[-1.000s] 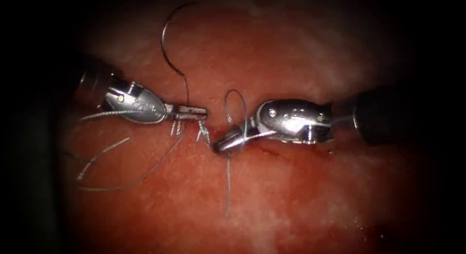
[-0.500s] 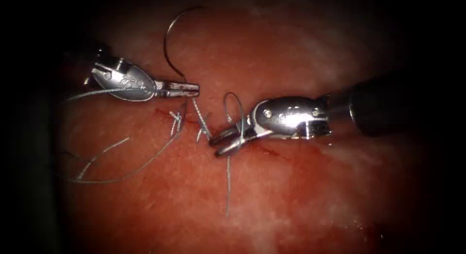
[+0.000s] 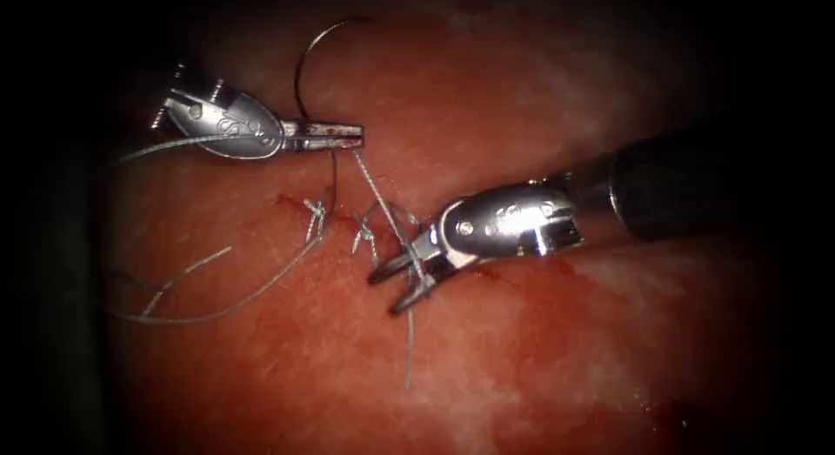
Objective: Wound Closure
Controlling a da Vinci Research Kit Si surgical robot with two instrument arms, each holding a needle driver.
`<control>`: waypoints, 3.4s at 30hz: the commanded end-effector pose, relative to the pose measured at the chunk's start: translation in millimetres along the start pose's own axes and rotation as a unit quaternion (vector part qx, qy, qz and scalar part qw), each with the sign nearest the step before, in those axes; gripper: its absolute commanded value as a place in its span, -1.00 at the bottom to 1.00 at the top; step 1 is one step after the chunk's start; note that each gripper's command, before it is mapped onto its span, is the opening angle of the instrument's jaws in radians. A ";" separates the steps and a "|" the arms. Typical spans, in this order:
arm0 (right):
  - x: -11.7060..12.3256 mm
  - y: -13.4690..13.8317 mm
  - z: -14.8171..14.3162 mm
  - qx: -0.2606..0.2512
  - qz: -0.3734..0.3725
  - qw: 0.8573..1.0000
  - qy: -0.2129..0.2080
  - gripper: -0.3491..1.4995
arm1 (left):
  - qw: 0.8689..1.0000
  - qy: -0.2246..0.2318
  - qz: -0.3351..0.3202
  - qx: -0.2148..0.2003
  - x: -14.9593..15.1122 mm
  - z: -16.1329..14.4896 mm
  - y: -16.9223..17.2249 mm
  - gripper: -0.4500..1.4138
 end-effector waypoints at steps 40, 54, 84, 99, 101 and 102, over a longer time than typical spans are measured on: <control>-4.7 -2.3 7.0 0.153 -0.105 0.954 -0.237 0.14 | 1.000 0.011 0.001 -0.005 0.1 -2.9 5.4 -1.00; -3.1 -1.0 4.6 0.072 -0.050 0.984 -0.156 -1.00 | 1.000 0.012 -0.002 -0.003 0.9 -5.7 12.5 -1.00; -5.0 2.7 -4.5 -0.145 0.320 0.936 0.016 -1.00 | 0.998 0.005 -0.002 -0.057 8.3 -14.6 34.5 -1.00; -6.2 3.5 -6.1 -0.179 0.306 0.934 -0.047 -1.00 | 0.998 0.007 -0.014 -0.062 8.6 -17.5 38.1 -1.00; -6.4 3.5 -6.1 -0.203 0.312 0.928 -0.016 -1.00 | 0.998 0.008 -0.014 -0.061 8.9 -17.4 39.0 -1.00; -6.5 3.6 -6.1 -0.207 0.314 0.927 -0.011 -1.00 | 0.998 0.008 -0.014 -0.061 8.9 -17.4 39.3 -1.00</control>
